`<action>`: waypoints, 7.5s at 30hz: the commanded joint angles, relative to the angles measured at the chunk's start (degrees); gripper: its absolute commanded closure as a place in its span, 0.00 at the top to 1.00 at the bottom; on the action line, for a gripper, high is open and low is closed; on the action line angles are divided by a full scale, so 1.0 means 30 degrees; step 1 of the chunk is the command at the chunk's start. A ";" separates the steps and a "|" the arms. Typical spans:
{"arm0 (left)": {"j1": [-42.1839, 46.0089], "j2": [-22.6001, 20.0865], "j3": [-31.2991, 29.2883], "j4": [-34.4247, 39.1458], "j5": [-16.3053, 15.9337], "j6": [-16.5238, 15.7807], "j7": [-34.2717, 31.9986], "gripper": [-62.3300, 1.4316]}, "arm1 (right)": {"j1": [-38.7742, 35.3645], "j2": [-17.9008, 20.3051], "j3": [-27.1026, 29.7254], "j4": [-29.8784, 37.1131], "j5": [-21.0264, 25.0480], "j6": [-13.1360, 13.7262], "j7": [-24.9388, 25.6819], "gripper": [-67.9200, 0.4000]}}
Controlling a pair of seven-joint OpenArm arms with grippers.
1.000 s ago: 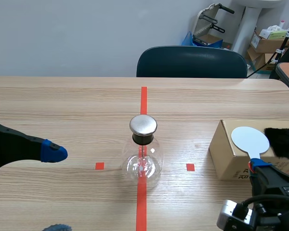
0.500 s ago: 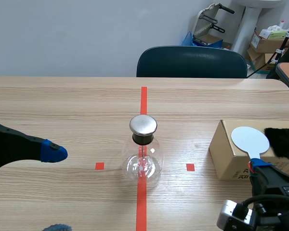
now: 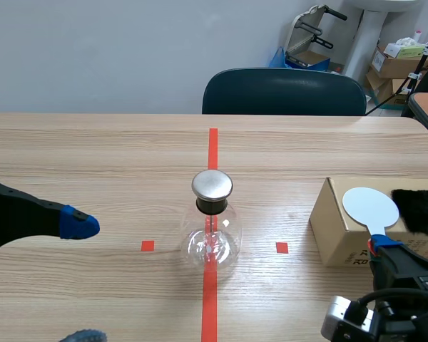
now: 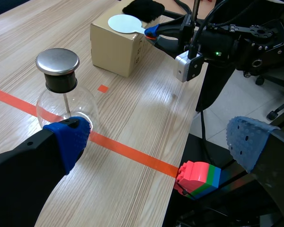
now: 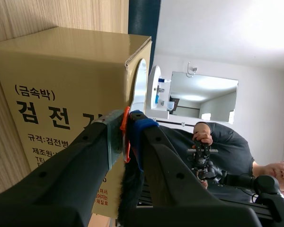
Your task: Do the electroscope experiment
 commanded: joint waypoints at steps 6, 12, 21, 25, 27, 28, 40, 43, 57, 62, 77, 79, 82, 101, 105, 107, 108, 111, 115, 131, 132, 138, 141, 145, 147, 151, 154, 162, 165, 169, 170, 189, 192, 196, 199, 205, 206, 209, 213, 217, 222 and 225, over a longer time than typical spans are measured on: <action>0.0000 0.0095 0.0022 0.0211 -0.0124 -0.0044 -0.0197 1.00 | 0.0219 0.0153 0.0051 0.0415 -0.0007 -0.1107 -0.0066 0.03; 0.0000 0.0095 0.0022 0.0211 -0.0124 -0.0044 -0.0197 1.00 | 0.0219 0.0153 0.0051 0.0415 -0.0007 -0.1107 -0.0066 0.03; 0.0000 0.0095 0.0022 0.0211 -0.0124 -0.0029 -0.0197 1.00 | 0.0219 0.0160 0.0051 0.0415 -0.0007 -0.1107 -0.0073 0.03; 0.0000 0.0095 0.0022 0.0211 -0.0124 0.0372 -0.0204 1.00 | 0.0219 0.0160 0.0051 0.0415 -0.0007 -0.1107 -0.0073 0.03; -0.0007 0.0102 0.0022 0.0204 -0.0117 0.0561 -0.0204 1.00 | 0.0219 0.0160 0.0051 0.0415 -0.0007 -0.1107 -0.0073 0.03; -0.0007 0.0102 0.0022 0.0204 -0.0117 0.0699 -0.0204 1.00 | 0.0219 0.0160 0.0051 0.0415 -0.0007 -0.1107 -0.0073 0.03; -0.0015 0.0197 0.0364 0.0051 -0.0066 0.2455 -0.0758 0.60 | 0.0219 0.0160 0.0051 0.0415 -0.0007 -0.1107 -0.0066 0.03; -0.0306 0.0197 0.0962 -0.0423 0.0175 0.2856 -0.1523 0.55 | 0.0219 0.0160 0.0051 0.0415 -0.0007 -0.1107 -0.0022 0.03; -0.5938 0.2492 0.6397 -0.5107 0.2186 0.5595 -0.1683 0.26 | -0.0262 0.0160 0.0947 0.3198 0.0073 -0.1107 -0.0466 0.03; -0.7927 0.3395 0.7868 -0.6994 0.2193 0.6462 -0.1683 0.14 | -0.0240 0.0007 0.1071 0.5173 0.0029 -0.1107 -0.0707 0.03; -1.3231 0.6688 1.1038 -1.3260 0.2761 0.7060 -0.1639 0.07 | 0.2229 -0.1450 -0.2492 0.5115 -0.3934 -0.1107 -0.3920 0.03; -1.3726 0.7067 1.1307 -1.3974 0.2805 0.7045 -0.1668 0.07 | 0.2543 -0.1668 -0.3118 0.4809 -0.4561 -0.1107 -0.4495 0.03; -1.4382 0.7752 1.1613 -1.5001 0.3512 0.7140 -0.1705 0.07 | 0.2827 -0.2040 -0.3752 0.4124 -0.5391 -0.1107 -0.5005 0.03; -1.5941 0.9683 1.2772 -1.7864 0.5974 0.6805 -0.3009 0.08 | 0.2973 -0.3279 -0.4269 0.2769 -0.5690 -0.0138 -0.5654 0.03; -1.5985 0.9661 1.2772 -1.7624 0.5974 0.6645 -0.3191 0.08 | 0.2973 -0.3279 -0.4269 0.2769 -0.5690 -0.0131 -0.5639 0.03; -1.5985 0.9653 1.2764 -1.7464 0.5974 0.6652 -0.3381 0.08 | 0.2973 -0.3271 -0.4269 0.2769 -0.5690 -0.0066 -0.5639 0.03; -1.5985 0.9653 1.2764 -1.7398 0.5974 0.6666 -0.3534 0.08 | 0.2973 -0.3271 -0.4269 0.2769 -0.5690 0.0015 -0.5639 0.03; -1.5985 0.9653 1.2735 -1.7274 0.5974 0.6681 -0.3927 0.08 | 0.2973 -0.3271 -0.4269 0.2769 -0.5690 0.0015 -0.5639 0.03; -1.5977 0.9661 1.2735 -1.7274 0.5974 0.6681 -0.4051 0.08 | 0.2973 -0.3257 -0.4269 0.2769 -0.5690 0.0015 -0.5639 0.03; -1.5919 0.9668 1.2735 -1.7274 0.6054 0.6696 -0.3971 0.08 | 0.2965 -0.3220 -0.4269 0.2769 -0.5690 0.0015 -0.5646 0.03; -1.5919 0.9668 1.2735 -1.7274 0.6054 0.6696 -0.3963 0.08 | 0.2965 -0.3220 -0.4269 0.2769 -0.5690 0.0015 -0.5646 0.03; -1.5919 0.9668 1.2735 -1.7289 0.6054 0.6696 -0.3614 0.08 | 0.2973 -0.3228 -0.4269 0.2769 -0.5690 0.0226 -0.5646 0.03; -1.5868 0.9668 1.2735 -1.7289 0.6054 0.6696 -0.3621 0.08 | 0.2973 -0.3228 -0.4269 0.2769 -0.5690 0.0226 -0.5646 0.03; -1.5868 0.9668 1.2735 -1.7289 0.6054 0.6696 -0.3614 0.08 | 0.2973 -0.3228 -0.4269 0.2769 -0.5690 0.0226 -0.5646 0.03; -1.5868 0.9668 1.2735 -1.7289 0.6054 0.6696 -0.3614 0.08 | 0.2973 -0.3228 -0.4269 0.2769 -0.5690 0.0226 -0.5646 0.03; -1.5868 0.9668 1.2735 -1.7289 0.6054 0.6696 -0.3614 0.08 | 0.2973 -0.3228 -0.4269 0.2769 -0.5690 0.0226 -0.5639 0.03; -1.5868 0.9668 1.2735 -1.7289 0.6054 0.6696 -0.3614 0.08 | 0.2973 -0.3228 -0.4269 0.2769 -0.5690 0.0226 -0.5639 0.03; -1.5868 0.9668 1.2735 -1.7289 0.6047 0.6696 -0.3614 0.08 | 0.2973 -0.3228 -0.4269 0.2769 -0.5690 0.0226 -0.5639 0.03; -1.5868 0.9668 1.2735 -1.7289 0.6047 0.6696 -0.3614 0.08 | 0.2973 -0.3228 -0.4269 0.2769 -0.5690 0.0226 -0.5639 0.03; -1.5868 0.9668 1.2735 -1.7289 0.6047 0.6696 -0.3621 0.08 | 0.2973 -0.3228 -0.4269 0.2769 -0.5690 0.0226 -0.5639 0.03; -1.5868 0.9668 1.2735 -1.7289 0.6047 0.6696 -0.3621 0.08 | 0.2973 -0.3228 -0.4269 0.2769 -0.5690 0.0226 -0.5639 0.03; -1.5868 0.9668 1.2735 -1.7289 0.6047 0.6892 -0.3621 0.08 | 0.2973 -0.3228 -0.4269 0.2769 -0.5690 0.0226 -0.5646 0.03; -1.5868 0.9668 1.2735 -1.7289 0.6047 0.6892 -0.3621 0.08 | 0.2973 -0.3228 -0.4269 0.2769 -0.5690 0.0226 -0.5646 0.03; -1.5868 0.9668 1.2735 -1.7289 0.6047 0.6892 -0.3621 0.08 | 0.2973 -0.3228 -0.4269 0.2769 -0.5690 0.0226 -0.5646 0.03; -1.5868 0.9668 1.2735 -1.7289 0.6047 0.6892 -0.3621 0.08 | 0.2973 -0.3228 -0.4269 0.2769 -0.5690 0.0226 -0.5632 0.03; -1.5868 0.9668 1.2735 -1.7289 0.6047 0.6892 -0.3621 0.08 | 0.2973 -0.3228 -0.4262 0.2769 -0.5690 0.0226 -0.5639 0.03; -1.5868 0.9668 1.2735 -1.7289 0.6047 0.6892 -0.3621 0.08 | 0.2973 -0.3228 -0.4262 0.2769 -0.5690 0.0226 -0.5639 0.03; -1.5868 0.9668 1.2735 -1.7289 0.6047 0.6892 -0.3621 0.08 | 0.2973 -0.3228 -0.4262 0.2769 -0.5690 0.0226 -0.5639 0.03; -1.5868 0.9668 1.2735 -1.7289 0.6047 0.6892 -0.3621 0.08 | 0.2973 -0.3228 -0.4269 0.2769 -0.5690 0.0226 -0.5639 0.03; -1.5868 0.9668 1.2735 -1.7289 0.6047 0.6892 -0.3621 0.08 | 0.2973 -0.3228 -0.4269 0.2769 -0.5690 0.0226 -0.5639 0.03; -1.5868 0.9668 1.2735 -1.7289 0.6047 0.6892 -0.3621 0.08 | 0.2965 -0.3228 -0.4269 0.2769 -0.5690 0.0291 -0.5778 0.03; -1.5868 0.9668 1.2735 -1.7289 0.6047 0.6892 -0.3621 0.08 | 0.2965 -0.3228 -0.4262 0.2769 -0.5690 0.0801 -0.6003 0.03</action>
